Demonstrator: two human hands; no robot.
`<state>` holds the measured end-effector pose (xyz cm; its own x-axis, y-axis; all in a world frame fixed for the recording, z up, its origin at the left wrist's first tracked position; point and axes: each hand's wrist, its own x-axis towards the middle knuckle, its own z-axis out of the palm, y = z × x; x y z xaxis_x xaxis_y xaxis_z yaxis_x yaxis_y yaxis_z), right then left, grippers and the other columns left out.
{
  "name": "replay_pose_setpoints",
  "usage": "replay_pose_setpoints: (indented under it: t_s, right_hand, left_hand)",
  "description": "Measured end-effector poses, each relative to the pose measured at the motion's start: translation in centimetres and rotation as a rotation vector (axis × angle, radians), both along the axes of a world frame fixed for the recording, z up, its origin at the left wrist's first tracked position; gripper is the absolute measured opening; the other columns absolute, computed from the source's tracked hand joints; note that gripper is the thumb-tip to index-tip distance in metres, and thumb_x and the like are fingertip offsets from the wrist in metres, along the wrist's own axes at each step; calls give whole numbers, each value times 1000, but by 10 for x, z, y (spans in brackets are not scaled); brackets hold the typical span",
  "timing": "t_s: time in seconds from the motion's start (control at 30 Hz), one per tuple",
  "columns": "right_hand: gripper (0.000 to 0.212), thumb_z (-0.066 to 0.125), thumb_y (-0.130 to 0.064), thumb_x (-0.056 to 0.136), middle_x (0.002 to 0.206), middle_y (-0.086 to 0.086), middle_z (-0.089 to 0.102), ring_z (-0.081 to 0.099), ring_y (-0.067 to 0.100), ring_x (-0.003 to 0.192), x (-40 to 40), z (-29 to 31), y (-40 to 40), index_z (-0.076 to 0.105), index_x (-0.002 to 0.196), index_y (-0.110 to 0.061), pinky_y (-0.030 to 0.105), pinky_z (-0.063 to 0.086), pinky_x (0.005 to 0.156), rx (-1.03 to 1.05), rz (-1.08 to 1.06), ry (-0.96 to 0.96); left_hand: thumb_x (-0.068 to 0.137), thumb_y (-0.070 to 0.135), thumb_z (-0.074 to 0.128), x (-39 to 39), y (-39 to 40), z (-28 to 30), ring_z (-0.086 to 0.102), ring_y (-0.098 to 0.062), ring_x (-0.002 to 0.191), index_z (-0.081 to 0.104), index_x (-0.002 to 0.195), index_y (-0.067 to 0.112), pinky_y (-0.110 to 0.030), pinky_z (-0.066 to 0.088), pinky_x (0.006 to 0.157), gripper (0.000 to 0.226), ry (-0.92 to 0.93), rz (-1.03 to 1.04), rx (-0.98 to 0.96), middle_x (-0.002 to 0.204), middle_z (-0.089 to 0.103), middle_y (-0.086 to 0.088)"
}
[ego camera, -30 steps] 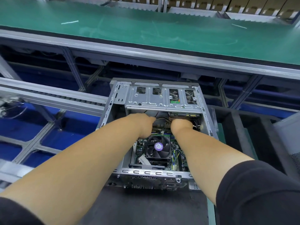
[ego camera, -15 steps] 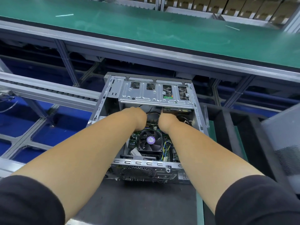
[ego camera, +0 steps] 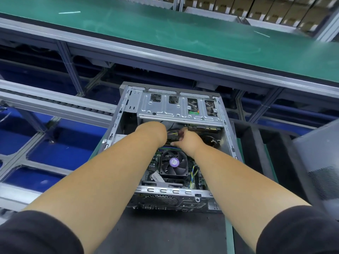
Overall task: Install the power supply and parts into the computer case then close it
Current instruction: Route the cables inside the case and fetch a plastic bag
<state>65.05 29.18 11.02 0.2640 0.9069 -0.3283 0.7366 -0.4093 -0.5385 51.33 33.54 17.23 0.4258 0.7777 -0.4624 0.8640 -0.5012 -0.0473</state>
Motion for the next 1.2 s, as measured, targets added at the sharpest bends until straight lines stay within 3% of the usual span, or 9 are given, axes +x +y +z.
replay_pose_setpoints:
  t_s: [0.1,0.3,0.43,0.5,0.63,0.8,1.03,1.1,1.2]
  right_hand:
    - [58,73,-32,87,100,4,54,54,23,98,-2,-7,-2,48,135,-10,30,44,86,95,-53,63]
    - [48,65,-27,94,114,12,64,58,31,107,1,-9,-5,51,139,-18,31,47,88,150,-84,131]
    - [22,61,-30,96,72,-3,52,54,24,85,5,-8,-2,61,108,-12,26,35,69,88,-156,83]
    - [22,60,-35,96,70,0,53,56,26,85,4,-9,0,59,101,-14,28,35,68,50,-157,28]
    - [55,57,-36,97,104,18,68,63,33,96,6,-11,4,43,144,-12,29,42,70,32,-89,-108]
    - [62,53,-33,99,120,19,65,63,37,102,9,-12,13,23,154,-33,39,53,88,-46,46,-150]
    - [60,45,-34,101,112,15,60,60,35,107,13,-11,29,19,155,-27,28,45,78,-196,8,-120]
    - [58,42,-40,102,87,6,48,54,26,82,12,-10,32,21,154,-24,24,37,63,-244,7,-113]
    - [65,52,-47,97,92,9,49,44,21,70,12,-15,35,24,152,-25,28,39,66,-232,-20,-58]
  left_hand:
    - [91,6,50,4,3,3,55,-31,112,55,127,11,-45,48,97,37,54,6,-42,125,55,-10]
    - [94,8,49,8,11,10,57,-27,103,56,125,8,-38,49,94,32,179,-173,-61,110,55,-7]
    - [95,8,46,8,16,5,49,-22,91,53,132,8,-34,47,87,37,233,-298,-60,118,58,-6]
    - [96,7,45,7,19,0,48,-22,91,52,134,9,-34,47,88,39,227,-306,-66,123,58,-6]
    - [95,7,44,4,23,-4,53,-23,98,55,129,10,-35,47,90,36,122,-266,-64,128,59,-8]
    - [95,10,45,5,26,-8,52,-24,92,59,122,11,-36,48,87,30,55,-226,-82,104,56,-4]
    - [97,19,50,5,29,-12,50,-24,91,61,117,10,-38,48,89,24,4,-209,-79,100,53,-4]
    - [98,20,50,5,29,-11,52,-25,93,61,117,10,-38,47,88,24,-7,-201,-75,101,54,-5]
    - [98,19,50,5,28,-10,56,-26,98,60,117,10,-38,47,88,23,-15,-198,-78,106,58,-7]
